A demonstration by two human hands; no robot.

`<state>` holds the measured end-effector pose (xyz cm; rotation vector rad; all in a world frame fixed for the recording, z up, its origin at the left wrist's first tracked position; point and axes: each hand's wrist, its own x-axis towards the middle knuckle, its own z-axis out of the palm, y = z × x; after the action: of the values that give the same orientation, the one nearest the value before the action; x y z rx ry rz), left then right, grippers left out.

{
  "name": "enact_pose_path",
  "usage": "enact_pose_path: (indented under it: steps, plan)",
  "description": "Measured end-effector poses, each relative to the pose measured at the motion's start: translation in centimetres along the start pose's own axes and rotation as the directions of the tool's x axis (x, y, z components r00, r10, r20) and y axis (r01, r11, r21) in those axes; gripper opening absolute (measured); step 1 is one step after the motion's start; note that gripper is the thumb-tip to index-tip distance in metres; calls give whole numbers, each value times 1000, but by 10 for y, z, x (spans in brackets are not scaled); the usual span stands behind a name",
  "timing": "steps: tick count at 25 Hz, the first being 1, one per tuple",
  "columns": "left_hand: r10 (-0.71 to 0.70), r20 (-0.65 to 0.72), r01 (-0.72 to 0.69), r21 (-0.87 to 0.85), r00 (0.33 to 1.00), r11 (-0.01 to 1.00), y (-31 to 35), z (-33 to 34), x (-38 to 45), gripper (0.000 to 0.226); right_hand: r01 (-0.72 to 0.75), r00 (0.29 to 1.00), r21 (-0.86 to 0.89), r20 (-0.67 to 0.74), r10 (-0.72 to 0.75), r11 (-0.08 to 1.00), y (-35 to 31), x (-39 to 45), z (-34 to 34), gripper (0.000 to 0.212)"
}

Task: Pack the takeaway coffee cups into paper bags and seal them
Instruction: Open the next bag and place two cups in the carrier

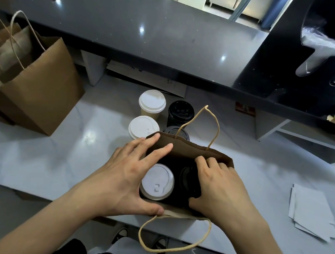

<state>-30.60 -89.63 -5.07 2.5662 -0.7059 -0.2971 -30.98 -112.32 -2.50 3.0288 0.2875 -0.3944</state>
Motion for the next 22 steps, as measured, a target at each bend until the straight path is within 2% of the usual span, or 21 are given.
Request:
enact_pose_path:
  steps: [10,17,22]
  plan:
    - [9,1,-9,0,1000,1000,-1,0,0,123,48,999,-82,7,-48,995,1,4,13,74]
    - [13,-7,-13,-2,1000,1000,-1,-1,-1,123,49,996,-147,85,-37,988,3,11,5,60]
    - [21,-14,-21,12,1000,1000,-2,1,-2,123,28,995,-209,95,-8,977,-9,9,7,40]
